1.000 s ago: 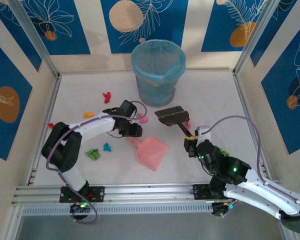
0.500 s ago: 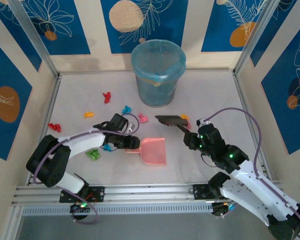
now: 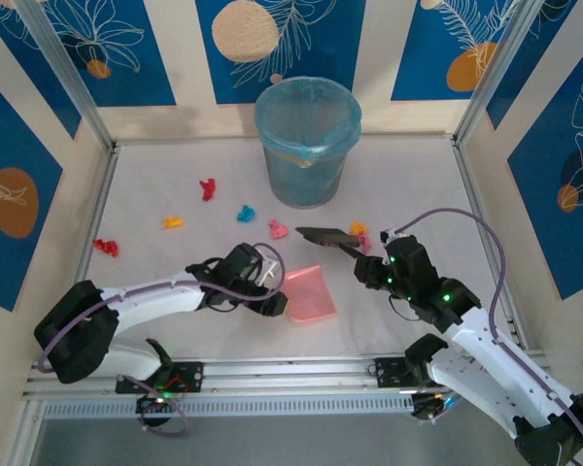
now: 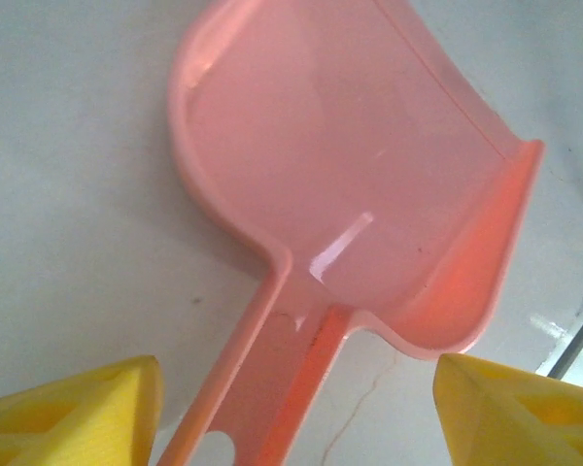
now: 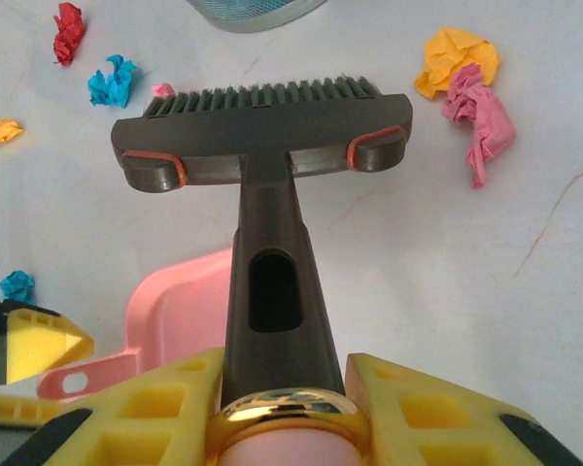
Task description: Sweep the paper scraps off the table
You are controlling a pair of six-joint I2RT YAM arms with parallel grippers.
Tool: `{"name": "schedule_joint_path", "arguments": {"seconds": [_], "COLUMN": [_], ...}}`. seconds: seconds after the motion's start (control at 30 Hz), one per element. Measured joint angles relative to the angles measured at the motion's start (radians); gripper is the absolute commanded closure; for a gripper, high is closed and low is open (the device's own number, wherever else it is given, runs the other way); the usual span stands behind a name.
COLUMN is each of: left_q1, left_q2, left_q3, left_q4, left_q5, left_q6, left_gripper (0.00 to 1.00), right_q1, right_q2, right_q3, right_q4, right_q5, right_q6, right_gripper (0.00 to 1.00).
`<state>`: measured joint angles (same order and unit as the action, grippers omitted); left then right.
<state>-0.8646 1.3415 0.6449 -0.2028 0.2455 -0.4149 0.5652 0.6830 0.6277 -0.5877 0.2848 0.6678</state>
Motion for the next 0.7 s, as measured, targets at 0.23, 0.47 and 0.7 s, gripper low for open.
{"name": "schedule_joint_path", "arguments": {"seconds": [0.23,0.47,0.7], "left_q1": [-0.121,-0.239,-0.338], "left_q2": [-0.012,0.003,0.048], "left_q3": [-0.016,-0.014,-0.001], "left_q4": [0.005,-0.001,-0.029], "left_q5": [-0.085,-0.231,-0.398], "left_q6": [0.06,0.121,0.155], "left_gripper": [0.25,0.29,0.39], "right_q1": [-0.02,-0.031,-0.043], "right_q2": [0.0,-0.029,-0.067], "right_q3": [-0.05,-0.121,-0.154], "right_q4": [0.068,0.139,0.184], "right_q5": [-0.005,-0.006,-0.009], "right_q6": [-0.005,-0.021,-0.038], "right_gripper": [1.0,1.0,1.0]}}
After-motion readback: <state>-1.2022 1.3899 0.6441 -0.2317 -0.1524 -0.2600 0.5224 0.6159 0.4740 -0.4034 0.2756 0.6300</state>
